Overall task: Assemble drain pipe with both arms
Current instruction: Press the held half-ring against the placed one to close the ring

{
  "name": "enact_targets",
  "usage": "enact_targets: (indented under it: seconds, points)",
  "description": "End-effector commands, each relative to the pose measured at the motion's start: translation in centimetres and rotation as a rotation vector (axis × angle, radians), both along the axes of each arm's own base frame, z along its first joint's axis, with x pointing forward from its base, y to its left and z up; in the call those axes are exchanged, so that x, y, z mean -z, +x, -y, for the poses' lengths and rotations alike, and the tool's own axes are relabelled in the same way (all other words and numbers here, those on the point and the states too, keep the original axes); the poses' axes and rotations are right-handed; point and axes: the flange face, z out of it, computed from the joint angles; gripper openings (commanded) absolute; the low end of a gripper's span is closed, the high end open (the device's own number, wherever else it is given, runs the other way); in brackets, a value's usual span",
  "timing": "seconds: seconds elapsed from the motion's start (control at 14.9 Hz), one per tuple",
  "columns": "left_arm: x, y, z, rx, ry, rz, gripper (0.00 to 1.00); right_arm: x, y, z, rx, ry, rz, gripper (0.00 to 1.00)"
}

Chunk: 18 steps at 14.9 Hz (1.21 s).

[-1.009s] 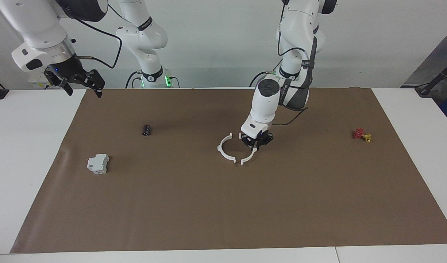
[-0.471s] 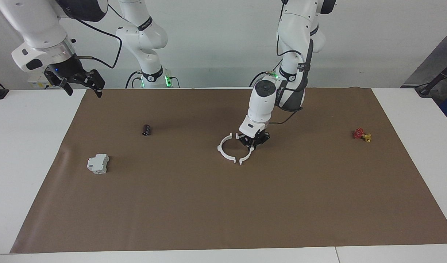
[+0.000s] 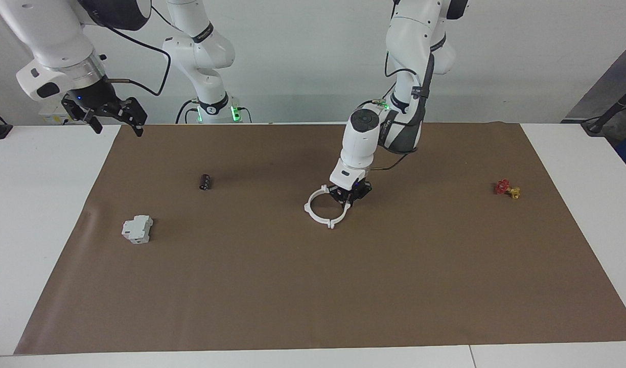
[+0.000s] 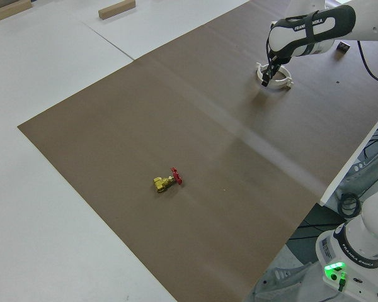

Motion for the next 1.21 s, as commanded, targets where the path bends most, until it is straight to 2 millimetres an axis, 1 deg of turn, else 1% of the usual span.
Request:
enact_targets:
  seconds: [0.0,0.67,1.14]
  points:
    - [-0.44,-0.59,-0.12,-0.006,0.0,0.02,0.0,0.08,-0.26,0.03,0.003,0.011,0.014,1.0]
    - [-0.28,-0.65,-0.71,0.018,0.013,0.01,0.0,0.0,-0.31,0.02,0.003,0.011,0.015,1.0]
    - [-0.14,-1.03,-0.65,0.025,0.014,0.009,0.0,0.08,-0.26,0.03,0.003,0.011,0.014,1.0]
